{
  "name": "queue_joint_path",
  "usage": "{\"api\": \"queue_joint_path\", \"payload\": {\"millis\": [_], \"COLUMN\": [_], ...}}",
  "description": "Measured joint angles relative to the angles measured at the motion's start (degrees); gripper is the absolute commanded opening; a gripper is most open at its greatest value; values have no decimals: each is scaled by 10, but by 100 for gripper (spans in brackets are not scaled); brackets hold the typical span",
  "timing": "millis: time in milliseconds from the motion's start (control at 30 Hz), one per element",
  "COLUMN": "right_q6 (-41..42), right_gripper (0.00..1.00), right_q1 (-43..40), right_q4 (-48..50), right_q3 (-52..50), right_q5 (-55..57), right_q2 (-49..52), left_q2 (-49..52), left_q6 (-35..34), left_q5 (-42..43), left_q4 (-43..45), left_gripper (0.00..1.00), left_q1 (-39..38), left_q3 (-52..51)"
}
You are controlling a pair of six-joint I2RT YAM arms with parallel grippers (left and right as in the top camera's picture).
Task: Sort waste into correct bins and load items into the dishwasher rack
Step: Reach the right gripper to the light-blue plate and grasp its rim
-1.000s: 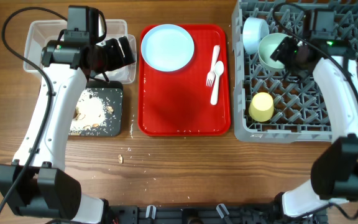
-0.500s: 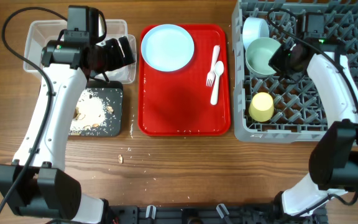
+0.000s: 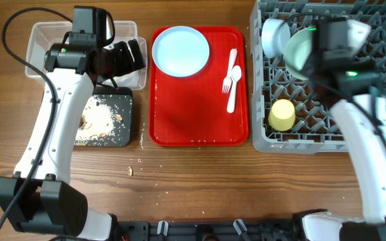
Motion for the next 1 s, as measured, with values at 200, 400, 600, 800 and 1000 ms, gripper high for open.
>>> {"api": "queue_joint_path", "payload": {"millis": [200, 400, 600, 800, 1000], "right_q6": [-150, -299, -347, -361, -389], "right_gripper": [4, 4, 4, 4, 37], "right_q1": [72, 76, 76, 86, 121], "right_q4": [72, 137, 141, 145, 147], "right_q3": [0, 0, 0, 3, 4], "right_q5": [204, 334, 360, 341, 305], "right_q2": [102, 221, 262, 261, 261], "left_q2": [0, 0, 0, 0, 0], "left_q6": [0, 0, 0, 0, 0], "left_q5": [0, 0, 0, 0, 0], "left_q4": [0, 0, 0, 0, 0], "left_gripper": [100, 100, 100, 100, 100], "left_q1": [0, 0, 0, 0, 0], "left_q3": [0, 0, 0, 0, 0]}}
